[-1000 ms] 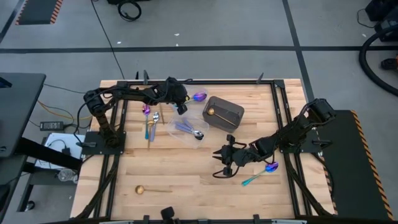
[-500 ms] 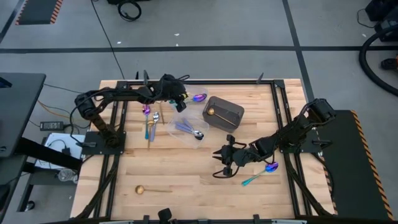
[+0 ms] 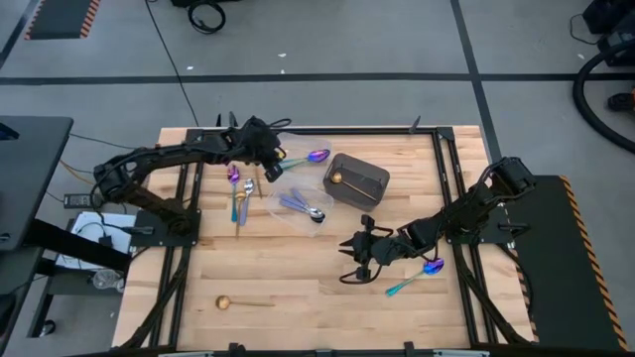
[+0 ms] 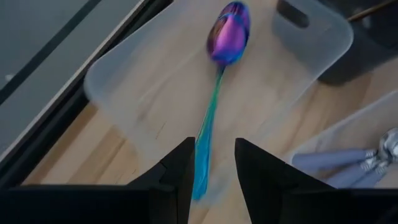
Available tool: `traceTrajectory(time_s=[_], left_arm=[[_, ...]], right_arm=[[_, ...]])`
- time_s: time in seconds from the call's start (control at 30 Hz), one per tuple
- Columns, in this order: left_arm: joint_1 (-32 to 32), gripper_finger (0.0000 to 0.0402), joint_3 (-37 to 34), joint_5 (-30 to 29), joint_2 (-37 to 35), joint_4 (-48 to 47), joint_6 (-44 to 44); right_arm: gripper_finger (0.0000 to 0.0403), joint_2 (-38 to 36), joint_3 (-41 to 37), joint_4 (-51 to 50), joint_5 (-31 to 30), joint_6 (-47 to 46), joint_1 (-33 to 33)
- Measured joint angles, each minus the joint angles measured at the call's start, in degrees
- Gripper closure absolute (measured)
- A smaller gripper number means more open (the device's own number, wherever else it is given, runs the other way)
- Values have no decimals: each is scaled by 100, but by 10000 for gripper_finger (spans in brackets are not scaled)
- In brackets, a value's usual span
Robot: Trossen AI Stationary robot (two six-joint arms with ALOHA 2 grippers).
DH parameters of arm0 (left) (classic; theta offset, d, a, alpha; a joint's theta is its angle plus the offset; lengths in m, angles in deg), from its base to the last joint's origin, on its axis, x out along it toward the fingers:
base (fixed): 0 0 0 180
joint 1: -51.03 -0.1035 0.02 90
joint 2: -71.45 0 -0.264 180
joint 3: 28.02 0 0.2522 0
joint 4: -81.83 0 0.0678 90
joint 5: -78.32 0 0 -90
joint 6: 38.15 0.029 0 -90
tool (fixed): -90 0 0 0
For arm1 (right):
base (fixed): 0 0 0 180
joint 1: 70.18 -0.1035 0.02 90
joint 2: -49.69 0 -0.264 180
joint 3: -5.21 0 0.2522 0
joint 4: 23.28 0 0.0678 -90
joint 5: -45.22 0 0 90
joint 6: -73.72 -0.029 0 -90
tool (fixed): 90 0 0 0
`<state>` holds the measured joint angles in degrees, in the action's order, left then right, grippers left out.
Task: Sort silverware by color (type)
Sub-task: Put the gold spoon into the black bin
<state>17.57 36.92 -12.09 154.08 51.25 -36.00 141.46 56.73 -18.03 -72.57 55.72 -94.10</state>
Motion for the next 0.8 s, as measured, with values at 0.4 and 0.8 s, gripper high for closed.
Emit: traceTrajectory(time_s=[0.4, 0.8], left_arm=[[446, 279, -1, -1121, -603, -1869, -709], [1248, 279, -7, -1320, -571, -3777, -2146]], right_arm=[[320, -2, 0, 2, 20, 4, -2], [320, -2, 0, 2, 68, 4, -2]])
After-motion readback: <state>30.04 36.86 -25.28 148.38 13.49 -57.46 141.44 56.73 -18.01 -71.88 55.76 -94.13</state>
